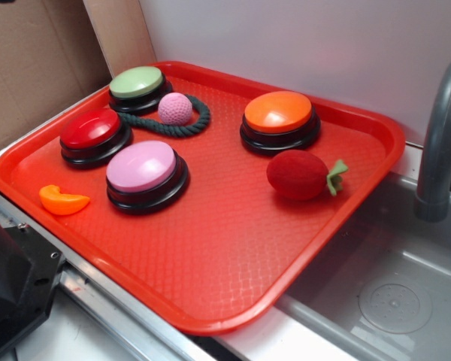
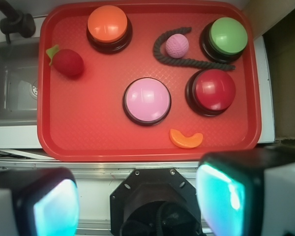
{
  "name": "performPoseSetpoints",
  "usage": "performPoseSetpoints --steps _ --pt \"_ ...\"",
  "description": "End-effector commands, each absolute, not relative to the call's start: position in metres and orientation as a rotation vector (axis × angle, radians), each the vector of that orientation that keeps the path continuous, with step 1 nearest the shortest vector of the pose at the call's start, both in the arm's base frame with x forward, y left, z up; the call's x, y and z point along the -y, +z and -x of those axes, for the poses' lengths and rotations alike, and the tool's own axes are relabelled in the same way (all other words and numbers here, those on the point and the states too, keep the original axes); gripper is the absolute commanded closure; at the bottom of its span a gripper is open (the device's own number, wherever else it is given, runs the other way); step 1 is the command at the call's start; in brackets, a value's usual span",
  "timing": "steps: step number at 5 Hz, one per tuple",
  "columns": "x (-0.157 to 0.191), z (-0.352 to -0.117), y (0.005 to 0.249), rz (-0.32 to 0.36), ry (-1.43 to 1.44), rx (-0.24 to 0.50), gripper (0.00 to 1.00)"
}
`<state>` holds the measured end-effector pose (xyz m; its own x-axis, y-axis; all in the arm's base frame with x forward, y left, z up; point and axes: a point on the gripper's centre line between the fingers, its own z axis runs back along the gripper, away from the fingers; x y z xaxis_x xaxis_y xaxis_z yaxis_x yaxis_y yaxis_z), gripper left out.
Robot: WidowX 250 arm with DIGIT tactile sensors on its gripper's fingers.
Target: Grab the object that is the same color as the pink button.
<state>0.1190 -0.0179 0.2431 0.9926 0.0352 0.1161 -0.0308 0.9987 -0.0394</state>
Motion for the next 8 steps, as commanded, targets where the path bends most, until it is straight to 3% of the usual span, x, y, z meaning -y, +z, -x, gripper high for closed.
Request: performPoseSetpoints --steps 1,4,7,8 --pt "0.018 -0.119 0.243 0.038 0.033 0.117 0.00" --pt "0.015 -0.189 0.213 0.045 0.265 0.095 0.00" --pt "-0.009 -0.271 0.163 0.038 0.558 0.080 0.00" --pt "-0.018 -0.289 0.142 0.027 0.647 0.093 0.00"
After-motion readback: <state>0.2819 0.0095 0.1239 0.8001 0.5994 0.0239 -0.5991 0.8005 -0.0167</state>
